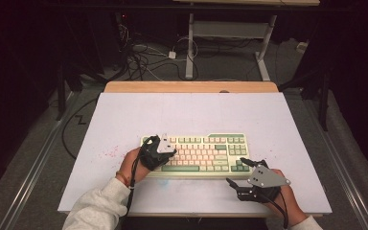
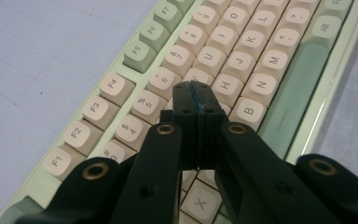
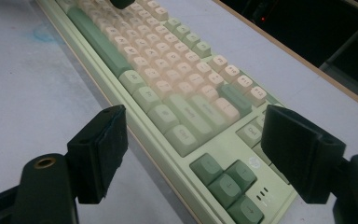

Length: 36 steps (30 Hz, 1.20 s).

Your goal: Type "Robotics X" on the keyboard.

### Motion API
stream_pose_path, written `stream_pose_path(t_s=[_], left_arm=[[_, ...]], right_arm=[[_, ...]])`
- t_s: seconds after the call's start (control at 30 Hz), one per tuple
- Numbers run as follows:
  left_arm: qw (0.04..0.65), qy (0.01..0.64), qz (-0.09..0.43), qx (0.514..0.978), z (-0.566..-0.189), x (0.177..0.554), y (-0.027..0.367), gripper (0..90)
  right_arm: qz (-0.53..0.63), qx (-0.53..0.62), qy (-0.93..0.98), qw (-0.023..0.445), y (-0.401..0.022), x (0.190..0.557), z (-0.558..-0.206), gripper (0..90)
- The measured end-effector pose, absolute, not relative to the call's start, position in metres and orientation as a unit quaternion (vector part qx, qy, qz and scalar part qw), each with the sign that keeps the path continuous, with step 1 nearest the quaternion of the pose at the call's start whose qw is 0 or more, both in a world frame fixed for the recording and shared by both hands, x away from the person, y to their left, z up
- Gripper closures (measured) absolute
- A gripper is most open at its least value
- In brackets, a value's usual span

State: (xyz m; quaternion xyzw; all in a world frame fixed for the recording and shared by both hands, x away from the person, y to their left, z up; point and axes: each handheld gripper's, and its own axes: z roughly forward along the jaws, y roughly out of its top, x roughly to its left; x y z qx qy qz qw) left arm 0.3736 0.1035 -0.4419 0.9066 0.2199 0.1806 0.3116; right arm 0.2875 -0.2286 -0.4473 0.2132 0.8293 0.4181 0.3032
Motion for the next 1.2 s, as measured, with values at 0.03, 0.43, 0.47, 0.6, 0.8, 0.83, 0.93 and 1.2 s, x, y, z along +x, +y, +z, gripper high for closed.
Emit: stream_pose_path(t_s=[0.03,0.43,0.47,0.6,0.8,0.83,0.93,1.2], left_arm=[[0.311,0.22,0.181,0.907,-0.442,0.375,0.102,87.6],[0.301,0.221,0.179,0.91,-0.446,0.388,0.091,87.6],[0.299,0.221,0.18,0.911,-0.447,0.389,0.091,87.6],[0.299,0.223,0.177,0.911,-0.447,0.391,0.09,87.6],[0.288,0.223,0.174,0.915,-0.449,0.392,0.09,87.6],[0.286,0.221,0.177,0.915,-0.448,0.391,0.089,87.6],[0.293,0.219,0.185,0.912,-0.445,0.389,0.09,87.6],[0.305,0.214,0.198,0.907,-0.437,0.383,0.097,87.4]], right_arm=[[0.418,0.212,0.829,0.304,-0.228,0.287,-0.447,23.7],[0.414,0.21,0.833,0.301,-0.227,0.288,-0.449,23.7],[0.414,0.21,0.833,0.301,-0.227,0.288,-0.449,23.7],[0.414,0.209,0.834,0.3,-0.227,0.288,-0.45,24.0],[0.41,0.209,0.836,0.299,-0.227,0.288,-0.451,24.1],[0.41,0.207,0.837,0.299,-0.227,0.288,-0.451,24.1],[0.411,0.208,0.836,0.3,-0.227,0.288,-0.45,24.1],[0.412,0.211,0.834,0.301,-0.229,0.288,-0.449,24.2]])
